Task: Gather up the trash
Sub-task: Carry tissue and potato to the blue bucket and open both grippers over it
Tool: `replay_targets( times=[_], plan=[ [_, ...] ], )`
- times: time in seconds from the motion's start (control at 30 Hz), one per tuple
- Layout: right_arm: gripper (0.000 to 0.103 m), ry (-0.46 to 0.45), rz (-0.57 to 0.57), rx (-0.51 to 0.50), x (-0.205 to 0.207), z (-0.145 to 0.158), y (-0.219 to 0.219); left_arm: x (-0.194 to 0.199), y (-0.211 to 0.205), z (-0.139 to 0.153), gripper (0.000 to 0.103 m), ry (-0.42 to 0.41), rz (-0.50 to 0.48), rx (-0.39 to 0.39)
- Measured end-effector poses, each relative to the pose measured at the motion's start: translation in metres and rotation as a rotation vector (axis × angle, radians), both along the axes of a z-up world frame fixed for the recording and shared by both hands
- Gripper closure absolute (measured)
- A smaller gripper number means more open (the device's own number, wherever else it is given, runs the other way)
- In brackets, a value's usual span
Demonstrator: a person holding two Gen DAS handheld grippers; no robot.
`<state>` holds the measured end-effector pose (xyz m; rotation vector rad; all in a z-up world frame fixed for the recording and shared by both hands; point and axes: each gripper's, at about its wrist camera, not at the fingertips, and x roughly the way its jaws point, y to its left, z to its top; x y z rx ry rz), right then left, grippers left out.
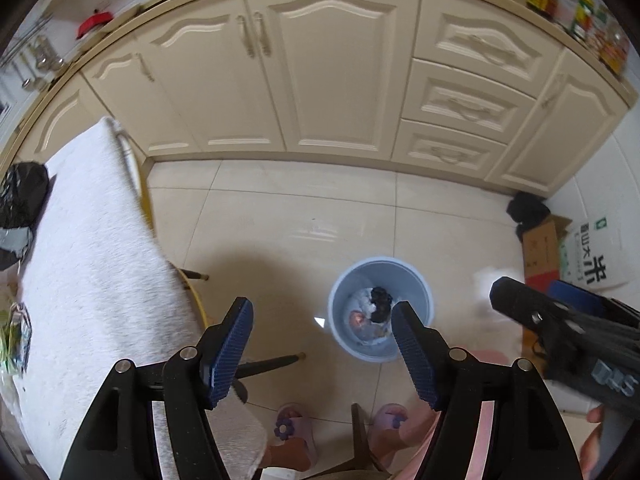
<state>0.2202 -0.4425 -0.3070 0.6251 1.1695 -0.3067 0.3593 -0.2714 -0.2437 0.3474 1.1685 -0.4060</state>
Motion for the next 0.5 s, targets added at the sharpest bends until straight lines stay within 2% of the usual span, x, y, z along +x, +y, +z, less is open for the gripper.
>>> replay_targets(
  times=[0.23,0.5],
  plan=[
    [0.004,0.004,0.021,-0.015,0.007,0.005,0.014,-0.001,0.016,0.005,0.035,0.011,0.04,-0.02],
    [0.004,0.015,0.021,-0.04,0.003,0.012,0.021,-0.005,0.03,0.012,0.035,0.021,0.039,-0.042]
  ],
)
